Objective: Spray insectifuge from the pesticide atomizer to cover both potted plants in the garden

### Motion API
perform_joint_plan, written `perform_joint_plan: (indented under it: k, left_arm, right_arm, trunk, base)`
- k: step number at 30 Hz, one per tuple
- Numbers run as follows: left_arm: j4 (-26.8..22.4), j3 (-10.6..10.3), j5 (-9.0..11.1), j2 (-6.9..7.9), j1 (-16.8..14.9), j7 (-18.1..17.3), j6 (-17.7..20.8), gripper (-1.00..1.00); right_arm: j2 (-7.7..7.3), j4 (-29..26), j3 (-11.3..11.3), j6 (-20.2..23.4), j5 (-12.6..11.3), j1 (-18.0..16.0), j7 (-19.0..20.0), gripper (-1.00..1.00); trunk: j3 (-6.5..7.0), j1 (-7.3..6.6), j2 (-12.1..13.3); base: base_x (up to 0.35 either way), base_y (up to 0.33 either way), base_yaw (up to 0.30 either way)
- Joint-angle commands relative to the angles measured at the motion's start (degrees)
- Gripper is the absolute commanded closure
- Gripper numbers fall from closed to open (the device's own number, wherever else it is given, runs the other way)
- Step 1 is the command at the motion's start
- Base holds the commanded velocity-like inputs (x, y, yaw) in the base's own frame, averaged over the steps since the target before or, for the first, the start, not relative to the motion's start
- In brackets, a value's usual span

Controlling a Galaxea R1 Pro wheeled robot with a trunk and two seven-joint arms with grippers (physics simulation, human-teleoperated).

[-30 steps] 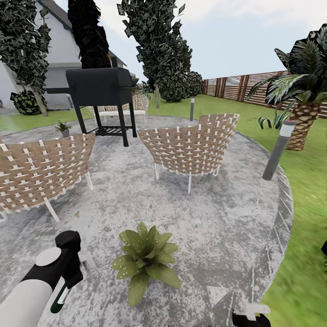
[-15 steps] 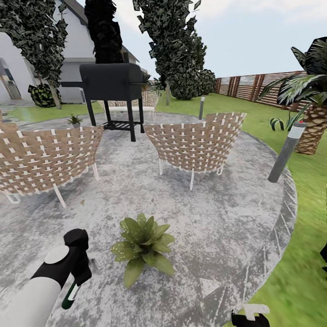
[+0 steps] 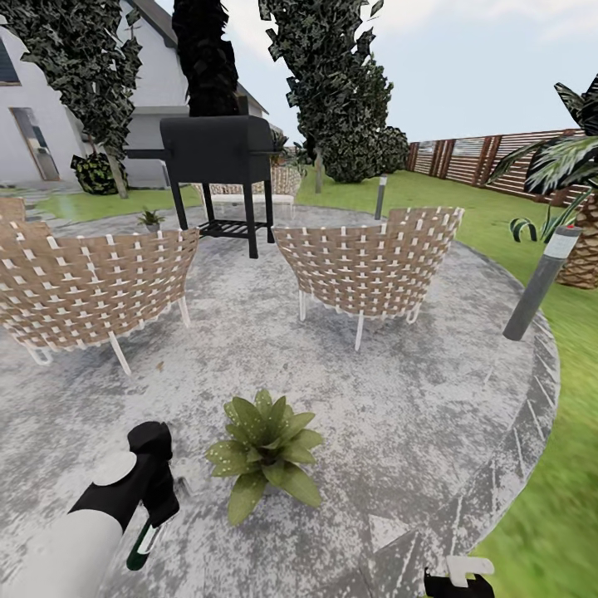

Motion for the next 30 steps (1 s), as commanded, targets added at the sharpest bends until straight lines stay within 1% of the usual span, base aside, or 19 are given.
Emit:
perform_joint_plan:
  k: [1, 2, 3, 4, 6, 7, 9, 11, 13, 14, 15, 16, 17, 19, 20, 21, 23, 26, 30]
  left_arm:
    - [-0.05, -0.11, -0.23, 1.80, 0.09, -0.62, 0.38, 1.00]
    - [-0.04, -0.12, -0.24, 2.63, 0.18, -0.66, 0.29, 1.00]
    - [-0.04, -0.40, -0.26, 3.06, 0.26, -0.67, 0.26, 1.00]
    - [-0.03, -0.67, -0.20, 2.53, 0.25, -0.61, 0.43, 1.00]
    - [-0.04, -2.40, -0.28, 0.18, 0.22, -0.61, 0.59, 1.00]
    - [-0.04, -3.10, -0.31, -0.42, 0.21, -0.61, 0.61, 1.00]
    - [0.00, -4.11, -0.33, -0.65, 0.21, -0.61, 0.61, 1.00]
    - [0.13, -3.88, -0.28, 0.17, 0.26, -0.64, 0.51, 1.00]
    - [0.22, -3.60, -0.11, 2.30, 0.31, -0.74, 0.36, 1.00]
    - [0.48, -3.63, 0.30, 5.25, 0.41, -0.86, 0.30, 1.00]
    - [0.69, -3.75, 0.19, 5.39, 0.49, -0.79, 0.34, 1.00]
    - [0.76, -3.88, 0.28, 5.13, 0.57, -0.73, 0.47, 1.00]
    - [0.79, -4.03, 0.26, 4.35, 0.60, -0.69, 0.51, 1.00]
    - [0.83, -4.35, -0.06, 1.08, 0.64, -0.62, 0.34, 1.00]
    - [0.82, -4.43, -0.08, -0.15, 0.64, -0.60, 0.31, 1.00]
    - [0.82, -4.45, -0.08, -0.51, 0.64, -0.57, 0.30, 1.00]
    - [0.83, -4.42, 0.03, -0.86, 0.64, -0.46, 0.35, 1.00]
    - [0.89, -4.08, 0.42, -0.28, 0.66, -0.29, 0.33, 1.00]
    - [0.97, -3.88, 0.53, 1.48, 0.81, -0.10, 0.11, 1.00]
  right_arm:
    - [0.00, 0.04, 0.48, -0.13, -0.29, -0.03, -0.22, -1.00]
    - [0.00, 0.05, 0.48, -0.13, -0.29, -0.03, -0.22, -1.00]
    - [0.00, 0.05, 0.49, -0.13, -0.29, -0.03, -0.22, -1.00]
    - [0.00, 0.08, 0.53, -0.13, -0.29, -0.03, -0.22, -1.00]
    - [0.00, 0.11, 0.56, -0.13, -0.29, -0.04, -0.22, -1.00]
    - [0.00, 0.11, 0.56, -0.13, -0.29, -0.04, -0.22, -1.00]
    - [0.00, 0.13, 0.56, -0.13, -0.29, -0.03, -0.22, -1.00]
    - [0.00, 0.13, 0.56, -0.13, -0.29, -0.03, -0.22, -1.00]
    - [0.00, 0.13, 0.56, -0.13, -0.29, -0.03, -0.22, -1.00]
    - [0.00, 0.13, 0.56, -0.13, -0.29, -0.03, -0.22, -1.00]
    - [0.00, 0.13, 0.56, -0.13, -0.29, -0.03, -0.22, -1.00]
    - [0.00, 0.13, 0.56, -0.13, -0.29, -0.03, -0.22, -1.00]
    - [0.00, 0.13, 0.56, -0.13, -0.29, -0.03, -0.22, -1.00]
    - [0.00, 0.13, 0.56, -0.13, -0.29, -0.03, -0.22, -1.00]
    - [0.00, 0.13, 0.56, -0.13, -0.29, -0.03, -0.22, -1.00]
    - [0.00, 0.13, 0.56, -0.13, -0.29, -0.03, -0.22, -1.00]
    - [0.00, 0.13, 0.56, -0.13, -0.29, -0.03, -0.22, -1.00]
    - [0.00, 0.13, 0.56, -0.13, -0.29, -0.04, -0.22, -1.00]
    - [-0.08, 0.13, 0.56, -0.13, -0.29, -0.03, -0.22, -1.00]
  trunk:
    - [-0.05, -0.01, -0.02]
    - [-0.05, -0.01, -0.02]
    - [-0.05, -0.01, -0.02]
    - [-0.05, -0.01, -0.02]
    - [-0.05, -0.01, -0.02]
    - [-0.05, -0.01, -0.02]
    - [-0.05, -0.01, -0.02]
    - [-0.05, -0.01, -0.02]
    - [-0.05, -0.01, -0.02]
    - [-0.05, -0.01, -0.02]
    - [-0.05, -0.01, -0.02]
    - [-0.05, -0.01, -0.02]
    - [-0.05, -0.01, -0.02]
    - [-0.05, -0.01, -0.02]
    - [-0.05, -0.01, -0.02]
    - [-0.05, -0.01, -0.02]
    - [-0.05, -0.01, -0.02]
    - [-0.05, -0.01, -0.02]
    - [0.05, -0.01, -0.02]
  base:
    - [0.000, 0.000, 0.000]
    - [0.000, 0.000, 0.000]
    - [0.000, 0.000, 0.000]
    - [0.000, 0.000, 0.000]
    - [0.000, 0.000, 0.000]
    - [0.000, 0.000, 0.000]
    - [0.000, 0.000, 0.000]
    - [0.000, 0.000, 0.000]
    - [0.000, 0.000, 0.000]
    - [0.000, 0.000, 0.000]
    - [0.000, 0.000, 0.000]
    - [0.000, 0.000, 0.000]
    - [0.000, 0.000, 0.000]
    - [0.000, 0.000, 0.000]
    - [0.000, 0.000, 0.000]
    - [0.000, 0.000, 0.000]
    - [0.000, 0.000, 0.000]
    - [0.000, 0.000, 0.000]
    - [-0.002, 0.000, -0.090]
